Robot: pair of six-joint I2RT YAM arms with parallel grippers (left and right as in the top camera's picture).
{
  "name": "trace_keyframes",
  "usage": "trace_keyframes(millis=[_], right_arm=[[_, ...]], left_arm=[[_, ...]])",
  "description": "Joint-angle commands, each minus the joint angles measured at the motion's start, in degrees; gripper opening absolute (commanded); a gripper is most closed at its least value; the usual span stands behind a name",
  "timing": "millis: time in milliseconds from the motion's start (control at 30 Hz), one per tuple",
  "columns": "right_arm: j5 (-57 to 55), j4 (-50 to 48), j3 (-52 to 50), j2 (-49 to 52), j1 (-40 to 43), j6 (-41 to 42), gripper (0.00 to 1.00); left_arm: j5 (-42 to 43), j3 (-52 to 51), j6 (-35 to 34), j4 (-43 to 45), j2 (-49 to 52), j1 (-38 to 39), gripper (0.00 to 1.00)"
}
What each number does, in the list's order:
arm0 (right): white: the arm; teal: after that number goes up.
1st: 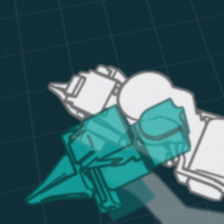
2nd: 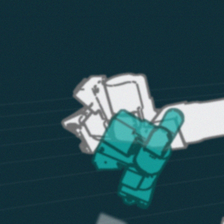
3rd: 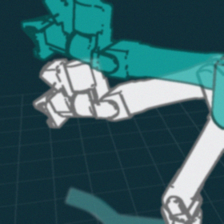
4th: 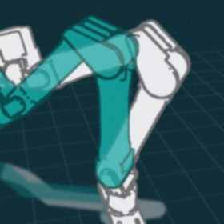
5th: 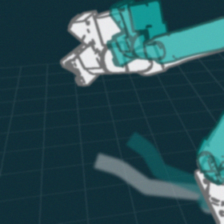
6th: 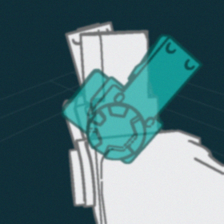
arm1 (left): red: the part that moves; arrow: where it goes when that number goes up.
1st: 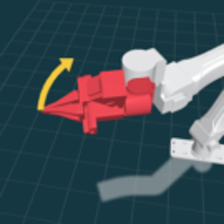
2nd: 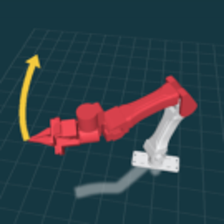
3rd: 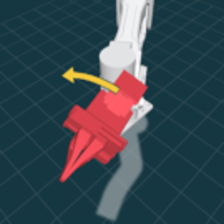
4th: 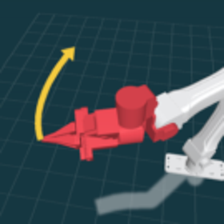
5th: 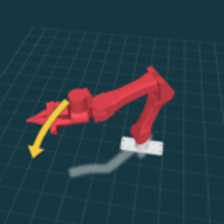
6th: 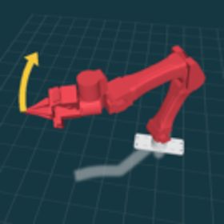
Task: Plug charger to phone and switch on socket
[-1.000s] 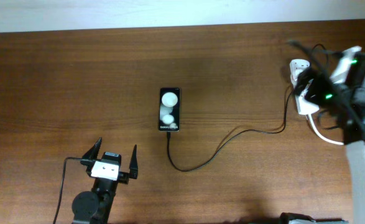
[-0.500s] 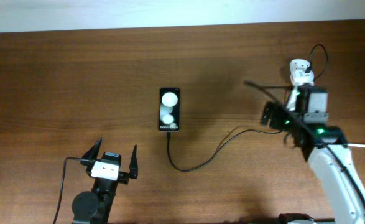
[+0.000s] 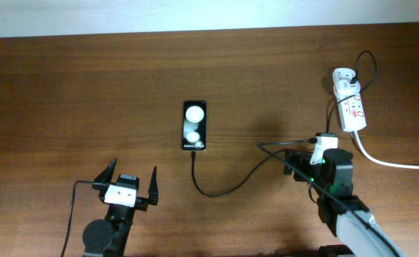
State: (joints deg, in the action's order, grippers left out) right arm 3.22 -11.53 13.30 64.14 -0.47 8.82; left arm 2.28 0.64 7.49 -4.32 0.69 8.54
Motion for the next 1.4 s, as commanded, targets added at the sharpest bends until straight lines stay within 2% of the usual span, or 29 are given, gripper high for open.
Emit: trace_keyframes(millis=[0, 200, 300, 433, 567, 900, 1367], right_arm=[[0.8, -4.0, -6.2, -5.6, -0.3, -0.3, 0.99], [0.4, -3.5, -13.0, -17.2, -0.3, -0.5, 0.99], [0.0, 3.6, -13.0, -24.8, -0.3, -1.1, 0.99], [-2.0, 16.1, -13.0, -39.9, -0.4, -1.1, 0.99], [-3.0, 16.1, -13.0, -46.7, -4.7, -2.8, 0.99], [-2.4, 16.1, -13.0, -63.3, -4.8, -2.8, 0.99], [-2.4, 16.1, -13.0, -64.0, -4.8, -2.8, 0.98]], left_arm=[[-0.6, -0.1, -0.1, -0.4, -0.3, -0.3, 0.99], [-0.6, -0.1, -0.1, -0.4, -0.3, -0.3, 0.99], [-0.6, -0.1, -0.1, -0.4, -0.3, -0.3, 0.99], [-0.6, -0.1, -0.1, -0.4, -0.3, -0.3, 0.99], [-0.6, -0.1, -0.1, -0.4, -0.3, -0.3, 0.99], [-0.6, -0.1, -0.1, -0.4, -0.3, -0.3, 0.99], [-0.6, -0.1, -0.1, -0.4, -0.3, -0.3, 0.99]])
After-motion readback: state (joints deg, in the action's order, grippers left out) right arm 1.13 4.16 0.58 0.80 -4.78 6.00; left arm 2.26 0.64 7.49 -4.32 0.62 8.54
